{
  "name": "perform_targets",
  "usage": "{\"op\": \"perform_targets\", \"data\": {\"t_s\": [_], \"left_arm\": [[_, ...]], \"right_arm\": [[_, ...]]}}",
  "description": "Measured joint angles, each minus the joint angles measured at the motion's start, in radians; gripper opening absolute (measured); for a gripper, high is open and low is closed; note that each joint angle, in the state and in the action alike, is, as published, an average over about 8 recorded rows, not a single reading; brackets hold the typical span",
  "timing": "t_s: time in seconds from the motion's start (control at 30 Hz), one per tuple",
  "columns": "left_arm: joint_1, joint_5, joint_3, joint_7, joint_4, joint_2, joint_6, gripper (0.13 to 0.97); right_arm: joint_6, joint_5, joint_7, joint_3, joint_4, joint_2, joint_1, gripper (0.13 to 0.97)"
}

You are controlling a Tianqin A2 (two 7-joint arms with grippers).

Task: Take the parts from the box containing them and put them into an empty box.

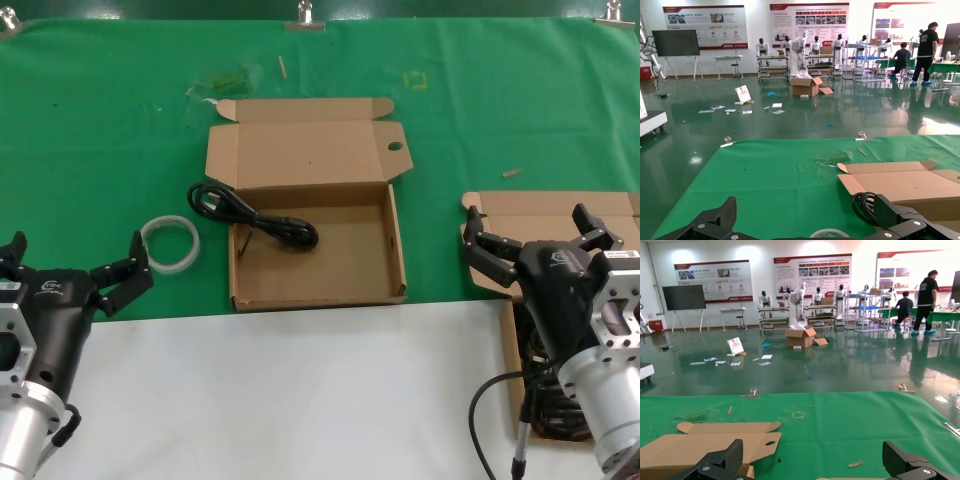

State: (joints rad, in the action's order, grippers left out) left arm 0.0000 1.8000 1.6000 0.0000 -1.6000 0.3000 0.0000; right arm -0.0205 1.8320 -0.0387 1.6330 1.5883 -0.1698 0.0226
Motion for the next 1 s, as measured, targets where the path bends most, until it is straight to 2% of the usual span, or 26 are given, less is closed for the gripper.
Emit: {"op": "perform_targets", "data": {"t_s": [1.0], "left_arm": [[0.0, 0.0, 0.0, 0.0, 0.0, 0.0, 0.0, 0.966]], "right_arm": [[0.0, 0.0, 0.0, 0.0, 0.0, 0.0, 0.0, 0.966]]}}
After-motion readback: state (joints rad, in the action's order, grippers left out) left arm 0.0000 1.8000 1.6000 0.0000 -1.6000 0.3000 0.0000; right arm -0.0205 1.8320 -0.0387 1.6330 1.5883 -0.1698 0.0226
